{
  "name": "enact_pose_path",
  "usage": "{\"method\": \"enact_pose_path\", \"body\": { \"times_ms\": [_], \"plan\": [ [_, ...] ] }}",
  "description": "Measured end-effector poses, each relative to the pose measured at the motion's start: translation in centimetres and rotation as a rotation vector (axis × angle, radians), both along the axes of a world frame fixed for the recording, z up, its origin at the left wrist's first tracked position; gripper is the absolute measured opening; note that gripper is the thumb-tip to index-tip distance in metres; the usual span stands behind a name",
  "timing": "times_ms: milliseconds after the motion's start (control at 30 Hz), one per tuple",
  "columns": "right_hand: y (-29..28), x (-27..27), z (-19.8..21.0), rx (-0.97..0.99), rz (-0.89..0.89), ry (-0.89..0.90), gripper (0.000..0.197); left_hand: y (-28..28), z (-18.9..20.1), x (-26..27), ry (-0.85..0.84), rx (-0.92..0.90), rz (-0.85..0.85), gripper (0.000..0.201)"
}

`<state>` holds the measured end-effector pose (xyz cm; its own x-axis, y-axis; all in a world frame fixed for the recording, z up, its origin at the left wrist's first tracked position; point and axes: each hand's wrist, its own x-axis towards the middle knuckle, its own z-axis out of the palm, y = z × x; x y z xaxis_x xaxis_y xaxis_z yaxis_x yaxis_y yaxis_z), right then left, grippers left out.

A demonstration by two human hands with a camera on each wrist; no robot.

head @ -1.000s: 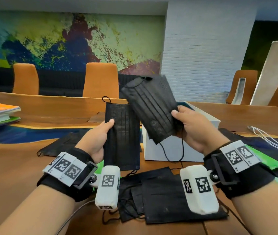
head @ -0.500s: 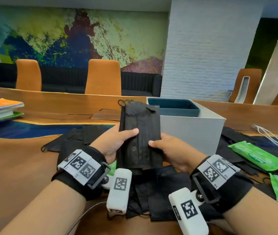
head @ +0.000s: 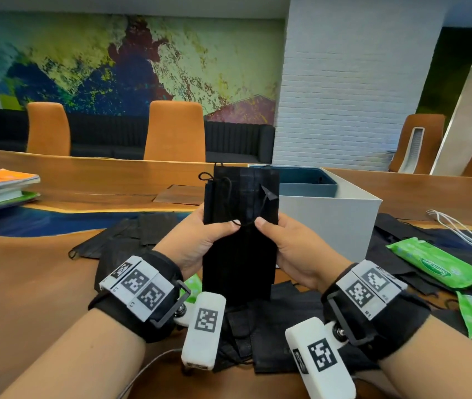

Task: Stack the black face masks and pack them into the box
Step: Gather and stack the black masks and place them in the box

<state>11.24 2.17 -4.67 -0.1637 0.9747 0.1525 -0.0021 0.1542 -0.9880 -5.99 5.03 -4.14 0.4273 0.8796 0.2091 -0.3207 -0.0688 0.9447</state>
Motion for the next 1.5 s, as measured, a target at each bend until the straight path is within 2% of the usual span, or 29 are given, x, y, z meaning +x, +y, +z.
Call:
{"method": "enact_pose_path", "body": {
  "times_ms": [100,167,333,467,633,767,1033,1200,1267,1400,1500],
  "plan": [
    [-0.4,-0.4,0.5,0.063,0.002,0.080,0.021,-0.2,0.4,0.1,-0.119,0.039,-0.012,0.037],
    [-0.5,-0.4,0.8,0.113,-0.035,0.085,0.020,-0.4,0.6,0.0,-0.146,0.058,-0.052,0.043],
    [0.0,-0.2,0.5,0.076,-0.115,0.065,0.041,-0.2,0.1,-0.4,-0.037,0.066,-0.124,0.045],
    [-0.1,0.0,0.4,-0.037,0.024,0.151,0.055,-0.3,-0.2,-0.2,0.028,0.106,-0.160,0.045],
    [-0.2,-0.3,0.6,-0.017,0.070,0.129,0.034,-0.7,0.1,0.1,0.114,0.161,-0.200,0.051],
    [-0.5,-0.7,0.6,-0.006,0.099,0.185,0.019,-0.8,0.1,0.1,0.148,0.170,-0.201,0.044],
    [0.0,-0.2,0.3,0.046,-0.076,0.161,0.012,0.2,-0.4,-0.4,0.181,0.120,-0.060,0.045],
    [0.1,0.1,0.8,0.081,-0.072,0.342,0.016,0.1,-0.4,-0.1,0.161,0.095,-0.065,0.043],
    [0.3,0.2,0.7,0.083,-0.053,0.382,0.022,0.0,-0.5,0.1,0.158,0.122,-0.069,0.052],
    [1.4,0.3,-0.4,0.021,-0.044,0.247,0.069,-0.1,-1.1,0.4,0.214,0.177,-0.101,0.084],
    [1.7,0.2,-0.9,0.016,-0.083,0.113,0.090,-0.1,-0.8,0.0,0.227,0.195,-0.133,0.085]
  ]
}}
